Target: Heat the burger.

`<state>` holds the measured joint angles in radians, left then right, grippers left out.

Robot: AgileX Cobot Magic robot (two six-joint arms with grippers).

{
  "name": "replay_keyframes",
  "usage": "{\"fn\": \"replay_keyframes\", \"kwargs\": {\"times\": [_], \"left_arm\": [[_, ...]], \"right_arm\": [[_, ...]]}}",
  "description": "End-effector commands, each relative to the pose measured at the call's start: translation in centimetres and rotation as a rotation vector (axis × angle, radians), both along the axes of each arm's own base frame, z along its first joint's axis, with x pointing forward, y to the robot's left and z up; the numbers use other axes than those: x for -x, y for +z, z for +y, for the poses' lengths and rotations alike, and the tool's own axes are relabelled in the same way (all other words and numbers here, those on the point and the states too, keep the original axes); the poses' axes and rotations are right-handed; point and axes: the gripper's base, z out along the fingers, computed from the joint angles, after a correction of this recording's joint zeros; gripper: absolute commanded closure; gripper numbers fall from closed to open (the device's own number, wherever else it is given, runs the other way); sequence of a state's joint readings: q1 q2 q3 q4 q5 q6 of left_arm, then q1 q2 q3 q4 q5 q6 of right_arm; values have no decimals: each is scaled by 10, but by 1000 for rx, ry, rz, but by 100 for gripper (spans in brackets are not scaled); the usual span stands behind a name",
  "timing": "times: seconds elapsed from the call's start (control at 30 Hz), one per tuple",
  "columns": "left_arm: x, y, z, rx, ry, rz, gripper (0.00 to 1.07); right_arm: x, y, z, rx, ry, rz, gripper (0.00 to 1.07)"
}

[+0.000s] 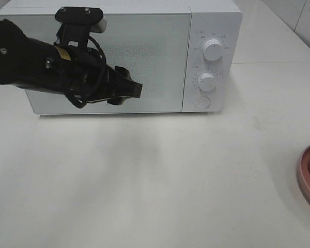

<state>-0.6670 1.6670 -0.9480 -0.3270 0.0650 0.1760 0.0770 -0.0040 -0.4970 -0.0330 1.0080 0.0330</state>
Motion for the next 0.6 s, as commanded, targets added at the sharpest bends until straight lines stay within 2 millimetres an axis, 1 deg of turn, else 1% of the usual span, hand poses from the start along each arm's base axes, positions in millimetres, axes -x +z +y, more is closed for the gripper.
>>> {"fn": "replay_keyframes", "kwargs": {"times": [0.03, 0.07, 0.1, 0.13, 0.17, 0.2, 0.27, 0.3, 0.33, 0.37, 0.43, 0.47, 0.5, 0.57, 0.6], "left_arm": [[17, 5, 5, -28, -27, 134, 5], [17, 5, 5, -28, -27, 134, 5], [25, 8, 8, -59, -56, 192, 6], [30, 10, 10, -78, -73, 226, 6], [30, 10, 10, -78, -73, 226, 6], [39, 14, 14, -105, -98, 276, 6], [42, 17, 16, -117, -109, 292, 6], [50, 23, 21, -147, -135, 325, 6], [54, 26, 24, -160, -147, 340, 6], [54, 26, 24, -160, -147, 340, 6], [64, 34, 31, -203, -177, 367, 6], [64, 34, 31, -203, -177, 367, 6], [70, 38, 35, -220, -180, 388, 6], [72, 41, 38, -226, -174, 399, 6], [77, 47, 44, -240, -153, 415, 6]], "right_arm": [[3, 1, 0, 7, -2, -41, 32], [3, 1, 0, 7, -2, -41, 32], [3, 1, 0, 7, -2, -41, 32], [3, 1, 0, 6, -3, -41, 32], [3, 1, 0, 6, -3, -41, 32], [3, 1, 0, 7, -2, -41, 32], [3, 1, 0, 7, -2, -41, 32], [3, 1, 0, 7, -2, -41, 32], [3, 1, 0, 7, -2, -41, 32], [3, 1, 0, 7, -2, -41, 32], [3, 1, 0, 7, -2, -41, 32], [3, 1, 0, 7, -2, -41, 32], [3, 1, 0, 7, -2, -41, 32], [3, 1, 0, 7, -2, -41, 32], [3, 1, 0, 7, -2, -41, 32]]}}
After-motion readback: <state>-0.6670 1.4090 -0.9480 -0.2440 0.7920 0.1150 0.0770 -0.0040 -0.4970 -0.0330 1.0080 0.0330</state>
